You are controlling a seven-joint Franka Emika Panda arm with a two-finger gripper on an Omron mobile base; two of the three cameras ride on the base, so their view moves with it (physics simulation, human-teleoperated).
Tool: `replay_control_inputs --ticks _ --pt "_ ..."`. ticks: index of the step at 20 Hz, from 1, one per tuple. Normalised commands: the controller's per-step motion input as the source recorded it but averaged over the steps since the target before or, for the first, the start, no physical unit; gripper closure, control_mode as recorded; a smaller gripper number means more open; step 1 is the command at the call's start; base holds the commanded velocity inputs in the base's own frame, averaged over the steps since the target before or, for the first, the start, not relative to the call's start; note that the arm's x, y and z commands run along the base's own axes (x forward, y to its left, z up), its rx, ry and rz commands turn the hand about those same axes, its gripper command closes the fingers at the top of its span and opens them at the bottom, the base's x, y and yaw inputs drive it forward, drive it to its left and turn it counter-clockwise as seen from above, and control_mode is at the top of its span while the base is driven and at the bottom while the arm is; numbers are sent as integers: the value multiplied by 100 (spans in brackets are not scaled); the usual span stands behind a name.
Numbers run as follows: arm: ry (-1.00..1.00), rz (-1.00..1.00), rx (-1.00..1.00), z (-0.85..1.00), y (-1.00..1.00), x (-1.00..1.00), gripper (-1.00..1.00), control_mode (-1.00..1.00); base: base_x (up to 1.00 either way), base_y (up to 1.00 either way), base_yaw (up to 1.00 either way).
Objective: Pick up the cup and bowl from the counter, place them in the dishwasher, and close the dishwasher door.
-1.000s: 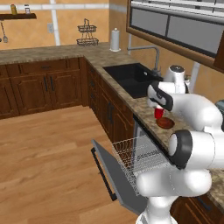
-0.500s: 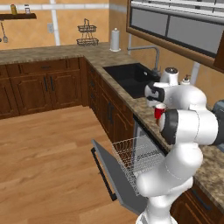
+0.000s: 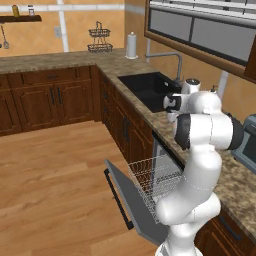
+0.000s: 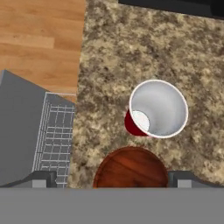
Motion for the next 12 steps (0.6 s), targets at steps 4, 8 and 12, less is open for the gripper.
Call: replay_control_inputs --ticks 4,8,12 --pt "5 4 -3 -41 0 36 -100 -100 0 0 0" --pt "0 0 -1 -32 -5 37 -100 -100 0 0 0" --pt "0 0 0 -15 -29 46 -100 -100 0 0 0"
